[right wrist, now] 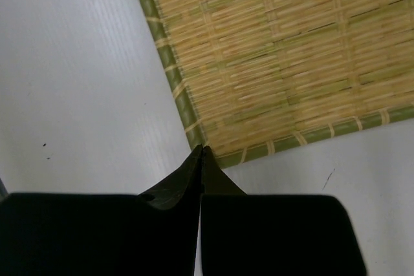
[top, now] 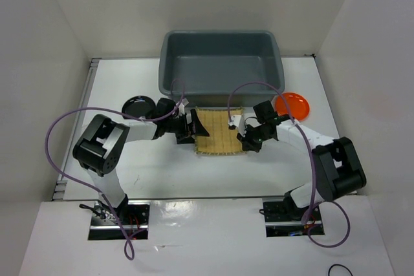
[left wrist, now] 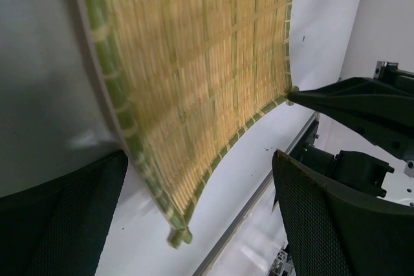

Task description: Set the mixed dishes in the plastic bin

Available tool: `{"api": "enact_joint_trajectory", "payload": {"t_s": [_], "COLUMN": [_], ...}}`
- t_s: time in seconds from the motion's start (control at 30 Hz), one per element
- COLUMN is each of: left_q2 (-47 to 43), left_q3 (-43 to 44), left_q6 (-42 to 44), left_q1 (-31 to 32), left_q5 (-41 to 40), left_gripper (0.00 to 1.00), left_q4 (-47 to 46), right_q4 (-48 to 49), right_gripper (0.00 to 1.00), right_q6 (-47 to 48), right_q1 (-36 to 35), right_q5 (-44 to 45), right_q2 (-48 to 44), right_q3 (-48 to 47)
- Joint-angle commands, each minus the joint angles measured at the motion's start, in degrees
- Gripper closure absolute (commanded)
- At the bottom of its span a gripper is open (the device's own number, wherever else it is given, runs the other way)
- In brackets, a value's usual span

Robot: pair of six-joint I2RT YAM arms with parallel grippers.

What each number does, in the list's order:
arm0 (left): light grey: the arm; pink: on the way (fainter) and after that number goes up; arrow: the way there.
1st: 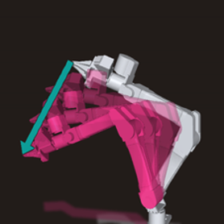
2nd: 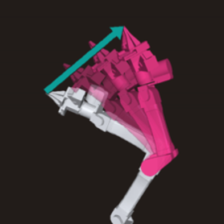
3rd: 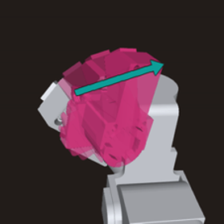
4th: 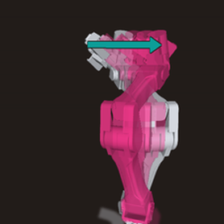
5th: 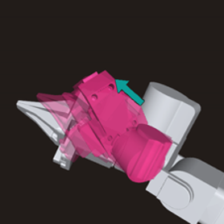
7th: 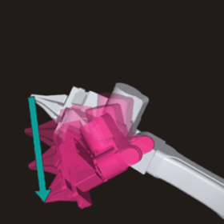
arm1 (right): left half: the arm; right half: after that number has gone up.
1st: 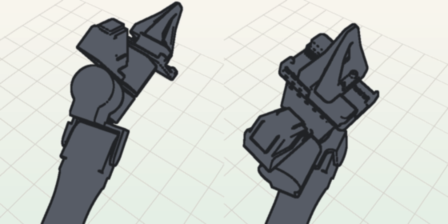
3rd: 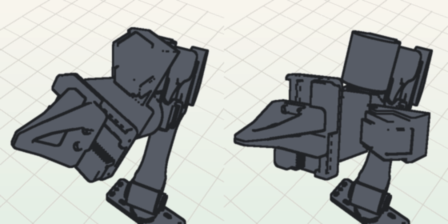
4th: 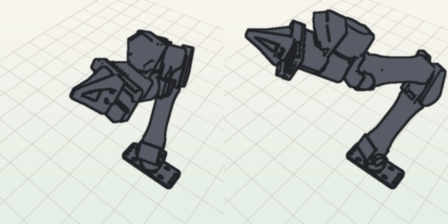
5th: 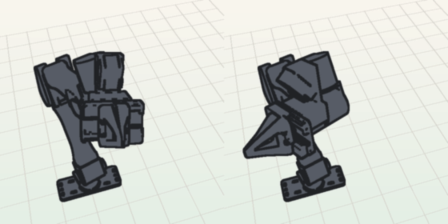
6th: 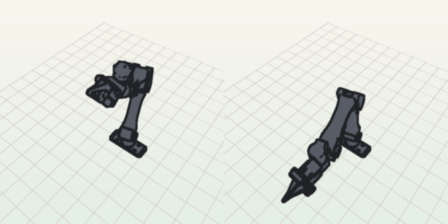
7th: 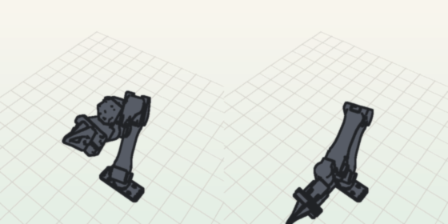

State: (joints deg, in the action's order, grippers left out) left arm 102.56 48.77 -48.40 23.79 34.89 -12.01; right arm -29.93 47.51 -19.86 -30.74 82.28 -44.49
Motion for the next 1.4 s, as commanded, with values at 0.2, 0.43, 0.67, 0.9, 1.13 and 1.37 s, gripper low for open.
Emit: {"api": "enact_joint_trajectory", "payload": {"t_s": [0.2, 0.43, 0.67, 0.9, 1.13, 1.37], "left_q2": [3.2, 3.7, 7.9, 7.6, -2.8, -10.6], "left_q3": [-0.8, -2.4, 0.4, 1.9, 10.4, 25.1], "left_q6": [1.3, -0.6, -2.5, -3.1, 2.5, -3.0], "left_q1": [0.2, 0.2, 3.3, 4.5, 5.0, 2.8], "left_q5": [-1.8, 2.2, 7.4, 8.2, 6.2, 10.0], "left_gripper": [0.00, 0.00, 0.49, 1.00, 1.00, 1.00], "left_q4": [2.3, -3.9, -10.3, -8.6, 11.7, 21.6], "right_q4": [5.5, 4.4, 4.4, 1.3, -6.8, 9.9], "right_gripper": [1.00, 1.00, 1.00, 1.00, 0.98, 0.19], "right_q6": [1.4, 2.0, 2.5, 1.8, -10.4, -30.9], "right_q1": [-0.3, -0.3, -0.3, -0.3, 3.9, 7.1], "right_q5": [5.1, 5.1, 5.6, 4.5, -2.0, 17.4], "right_q2": [6.6, 6.0, 5.0, 1.7, -14.1, -55.2], "right_q3": [-1.8, -0.7, 0.4, -0.8, -11.2, -1.5]}}
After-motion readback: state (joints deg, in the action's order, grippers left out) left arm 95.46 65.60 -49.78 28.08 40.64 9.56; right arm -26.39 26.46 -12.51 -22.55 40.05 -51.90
